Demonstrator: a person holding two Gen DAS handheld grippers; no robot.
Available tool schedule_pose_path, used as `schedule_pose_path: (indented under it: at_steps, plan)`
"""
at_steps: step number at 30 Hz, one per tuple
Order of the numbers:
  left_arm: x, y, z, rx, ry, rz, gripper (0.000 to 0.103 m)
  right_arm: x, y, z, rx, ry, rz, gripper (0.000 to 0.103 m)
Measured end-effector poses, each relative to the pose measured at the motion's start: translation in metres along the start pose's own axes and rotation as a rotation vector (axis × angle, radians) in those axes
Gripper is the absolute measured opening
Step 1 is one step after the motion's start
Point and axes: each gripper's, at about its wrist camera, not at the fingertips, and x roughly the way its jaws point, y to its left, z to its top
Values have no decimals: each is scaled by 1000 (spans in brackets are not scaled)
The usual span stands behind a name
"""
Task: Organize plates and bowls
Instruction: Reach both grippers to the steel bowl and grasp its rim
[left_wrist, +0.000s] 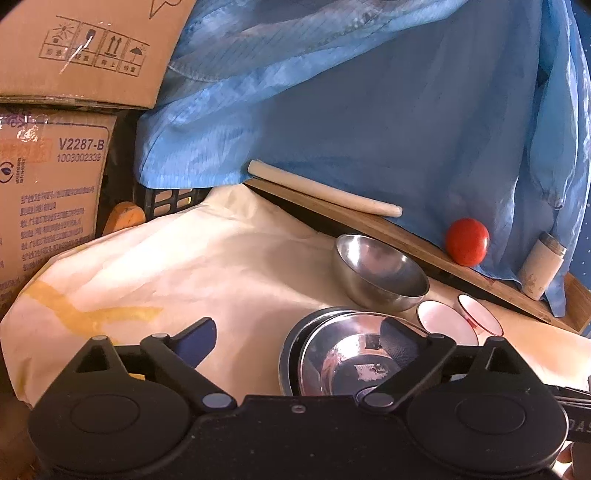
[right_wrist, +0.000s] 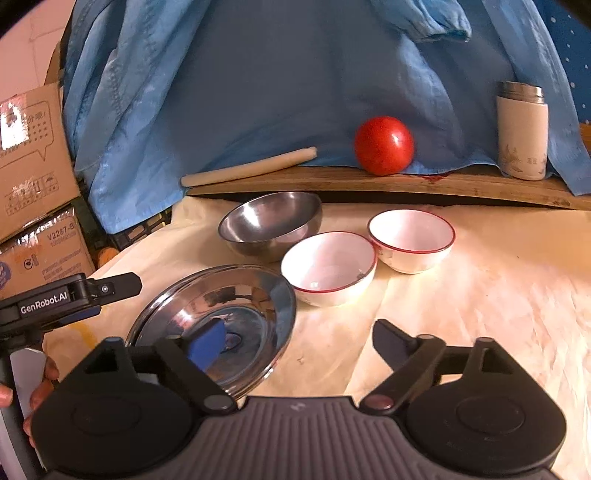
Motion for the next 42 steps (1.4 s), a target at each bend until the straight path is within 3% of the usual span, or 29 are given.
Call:
schedule_pose_path:
  at_steps: [6,18,31,42]
  plan:
    - [10,-2,5,1,5,19,102,3,-12,0,34,-9,-2,102]
    - [41,-25,26,87,25,-2,102,17,-51,6,177,-29,-24,102]
    - [63,-56,35,167,46,-46,102,17,-70,5,210,-48,-91,102]
    - [84,-72,43,199,129,-120,102,17,-86,0,252,-50,-103,102]
